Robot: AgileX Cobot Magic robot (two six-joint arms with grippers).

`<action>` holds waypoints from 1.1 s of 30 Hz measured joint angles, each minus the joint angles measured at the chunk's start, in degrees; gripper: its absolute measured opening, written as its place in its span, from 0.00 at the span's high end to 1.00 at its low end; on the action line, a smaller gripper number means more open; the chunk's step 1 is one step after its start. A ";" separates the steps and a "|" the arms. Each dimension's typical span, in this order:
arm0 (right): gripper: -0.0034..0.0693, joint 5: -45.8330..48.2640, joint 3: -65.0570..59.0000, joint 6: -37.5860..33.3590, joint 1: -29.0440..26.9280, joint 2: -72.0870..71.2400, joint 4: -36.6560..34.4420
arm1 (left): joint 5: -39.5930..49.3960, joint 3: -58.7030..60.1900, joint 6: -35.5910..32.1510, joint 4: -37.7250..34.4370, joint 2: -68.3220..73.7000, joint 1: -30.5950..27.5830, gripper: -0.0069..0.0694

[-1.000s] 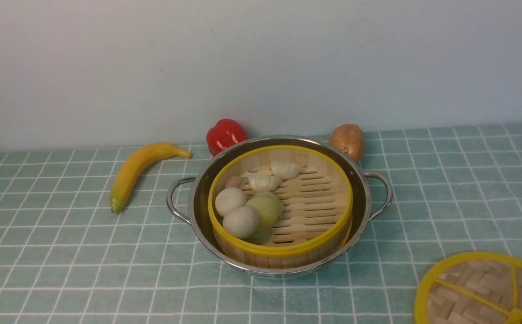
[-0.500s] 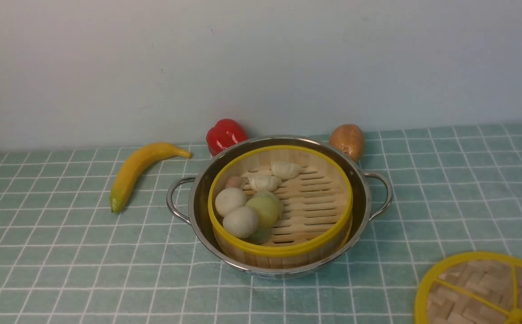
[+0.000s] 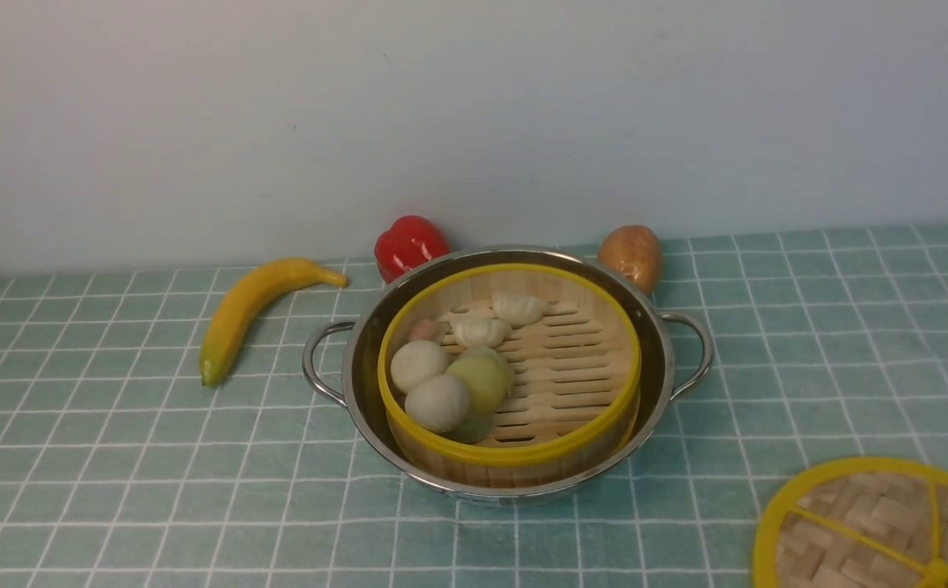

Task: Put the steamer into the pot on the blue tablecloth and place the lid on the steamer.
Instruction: 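Move the gripper down to the bamboo steamer lid and grasp its center knob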

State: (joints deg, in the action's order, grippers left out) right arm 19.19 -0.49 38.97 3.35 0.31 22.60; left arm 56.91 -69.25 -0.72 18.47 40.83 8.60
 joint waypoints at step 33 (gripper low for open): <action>0.62 -0.06 0.00 0.00 0.00 0.00 0.00 | -33.75 69.51 12.52 -8.02 -40.85 -14.62 0.78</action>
State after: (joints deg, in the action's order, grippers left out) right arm 19.12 -0.49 38.97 3.35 0.31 22.60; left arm 23.16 0.26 11.81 10.45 -0.03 -6.02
